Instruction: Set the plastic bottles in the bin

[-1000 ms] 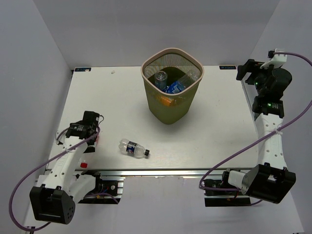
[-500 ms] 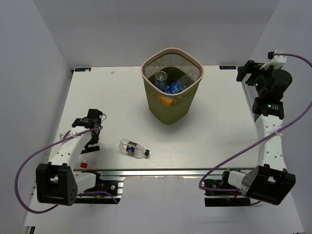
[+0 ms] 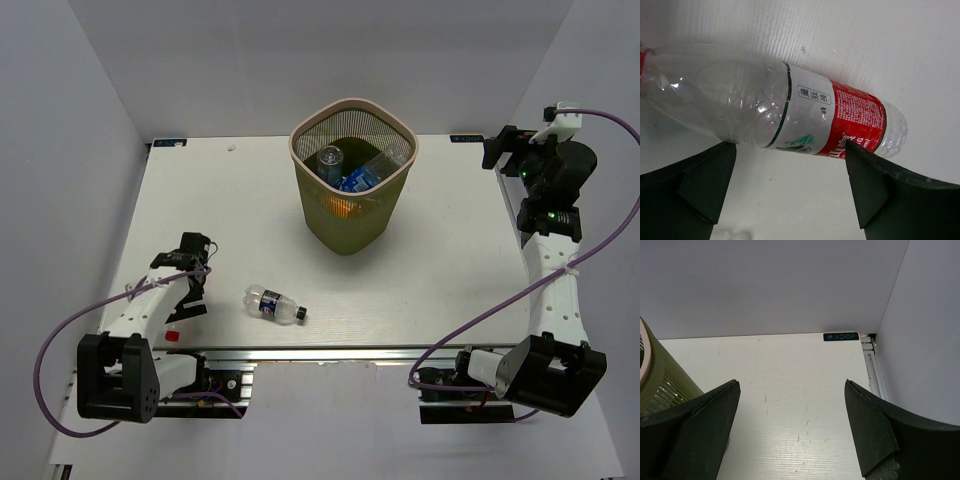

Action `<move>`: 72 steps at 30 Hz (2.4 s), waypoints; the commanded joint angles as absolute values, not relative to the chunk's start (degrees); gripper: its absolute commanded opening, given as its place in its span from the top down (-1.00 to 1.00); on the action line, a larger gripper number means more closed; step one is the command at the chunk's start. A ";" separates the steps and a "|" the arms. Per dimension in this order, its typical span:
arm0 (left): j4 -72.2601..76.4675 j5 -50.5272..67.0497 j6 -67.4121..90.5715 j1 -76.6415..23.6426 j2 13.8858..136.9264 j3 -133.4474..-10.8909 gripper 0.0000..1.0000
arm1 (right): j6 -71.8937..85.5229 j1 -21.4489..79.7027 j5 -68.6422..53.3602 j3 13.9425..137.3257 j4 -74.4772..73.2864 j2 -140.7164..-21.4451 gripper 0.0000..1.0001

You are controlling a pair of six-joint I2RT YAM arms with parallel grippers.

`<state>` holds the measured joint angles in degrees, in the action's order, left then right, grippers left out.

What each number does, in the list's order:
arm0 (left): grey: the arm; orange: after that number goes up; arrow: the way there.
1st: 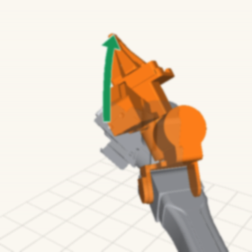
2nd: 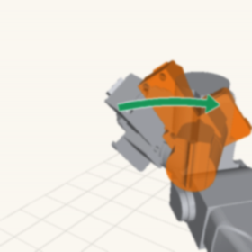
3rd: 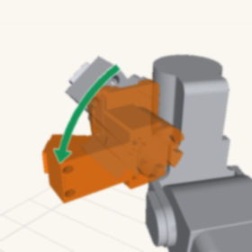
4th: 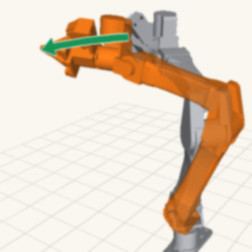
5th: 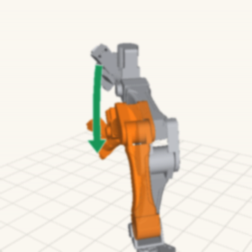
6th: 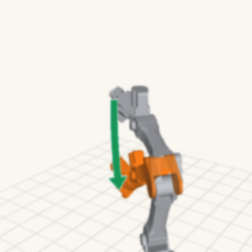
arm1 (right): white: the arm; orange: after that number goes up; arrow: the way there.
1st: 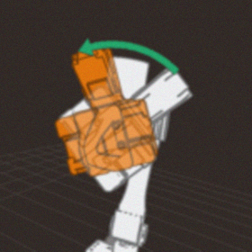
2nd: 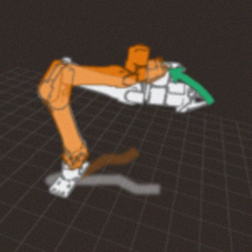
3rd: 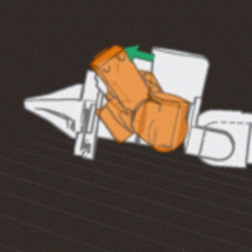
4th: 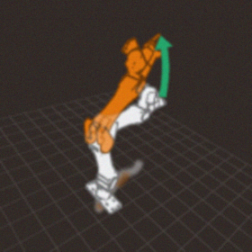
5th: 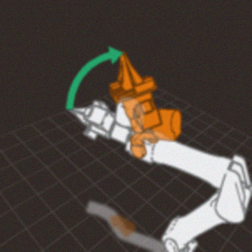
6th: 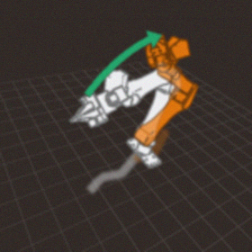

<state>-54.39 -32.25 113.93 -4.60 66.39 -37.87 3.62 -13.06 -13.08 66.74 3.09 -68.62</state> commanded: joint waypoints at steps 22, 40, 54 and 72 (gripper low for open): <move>-44.47 -34.45 63.58 -3.43 69.17 -56.85 -0.96 | 0.44 -13.27 -11.86 68.38 2.99 -69.96 -0.79; -45.35 -26.12 19.26 -2.90 71.18 -53.43 -0.96 | -1.49 -13.36 -18.46 70.75 1.41 -75.59 -0.79; -39.99 -21.36 16.96 1.83 85.17 -50.98 -0.96 | -1.93 -13.27 -18.28 70.05 1.94 -76.55 -0.79; -45.35 -16.62 20.30 2.55 89.05 -57.91 0.28 | -0.35 -13.45 -15.65 69.35 2.99 -75.50 -0.79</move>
